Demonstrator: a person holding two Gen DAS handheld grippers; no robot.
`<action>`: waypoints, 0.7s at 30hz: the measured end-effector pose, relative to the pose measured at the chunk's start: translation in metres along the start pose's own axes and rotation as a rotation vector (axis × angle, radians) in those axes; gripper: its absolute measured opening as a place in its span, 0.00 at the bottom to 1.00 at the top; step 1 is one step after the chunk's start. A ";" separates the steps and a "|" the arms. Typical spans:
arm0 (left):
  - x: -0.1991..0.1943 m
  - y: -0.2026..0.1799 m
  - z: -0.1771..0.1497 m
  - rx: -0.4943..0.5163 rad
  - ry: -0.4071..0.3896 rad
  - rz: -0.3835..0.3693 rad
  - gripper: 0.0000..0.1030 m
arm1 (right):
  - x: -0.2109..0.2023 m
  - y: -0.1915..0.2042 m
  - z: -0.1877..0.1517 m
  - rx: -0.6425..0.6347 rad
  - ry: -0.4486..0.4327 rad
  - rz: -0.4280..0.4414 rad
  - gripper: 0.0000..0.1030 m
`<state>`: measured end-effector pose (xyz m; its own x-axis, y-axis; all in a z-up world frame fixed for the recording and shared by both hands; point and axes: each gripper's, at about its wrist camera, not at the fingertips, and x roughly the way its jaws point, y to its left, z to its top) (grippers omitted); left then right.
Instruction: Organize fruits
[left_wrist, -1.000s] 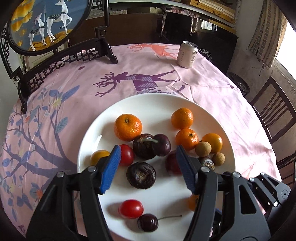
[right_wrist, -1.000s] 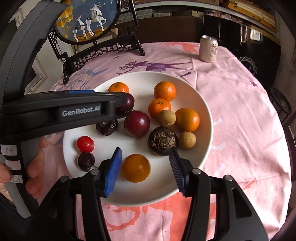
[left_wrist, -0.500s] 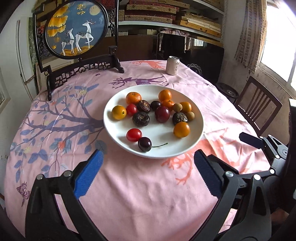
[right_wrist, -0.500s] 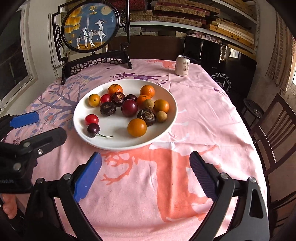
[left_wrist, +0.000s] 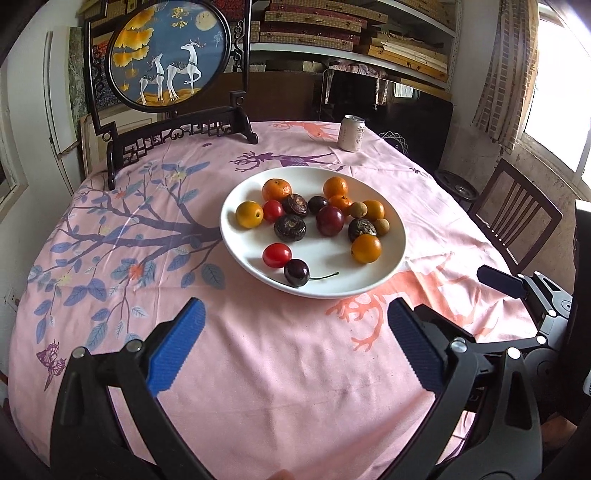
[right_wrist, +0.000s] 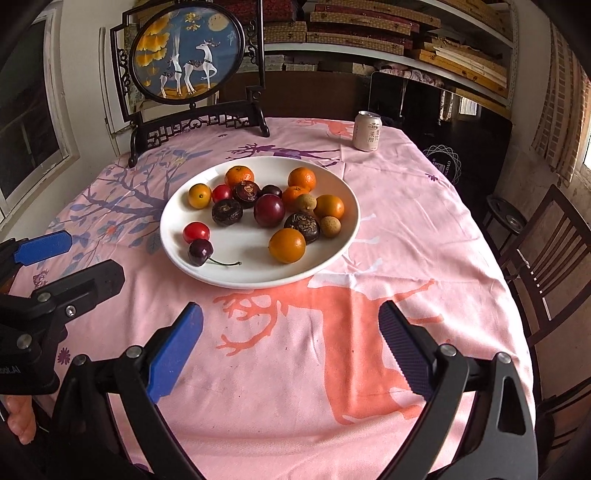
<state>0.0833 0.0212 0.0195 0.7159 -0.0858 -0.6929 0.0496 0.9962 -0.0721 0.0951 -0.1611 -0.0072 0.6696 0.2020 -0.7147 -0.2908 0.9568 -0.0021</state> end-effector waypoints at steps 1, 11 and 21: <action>0.000 0.000 0.000 0.002 -0.001 0.000 0.98 | 0.000 0.000 0.000 0.000 0.000 0.000 0.93; -0.001 0.000 -0.001 0.006 -0.003 0.007 0.98 | -0.001 0.001 -0.001 -0.001 0.001 0.002 0.93; -0.004 0.000 0.000 0.008 -0.014 0.019 0.98 | -0.002 0.002 -0.001 -0.001 0.001 0.000 0.93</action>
<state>0.0804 0.0213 0.0225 0.7264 -0.0667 -0.6840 0.0415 0.9977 -0.0533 0.0930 -0.1600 -0.0063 0.6686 0.2019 -0.7157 -0.2913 0.9566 -0.0024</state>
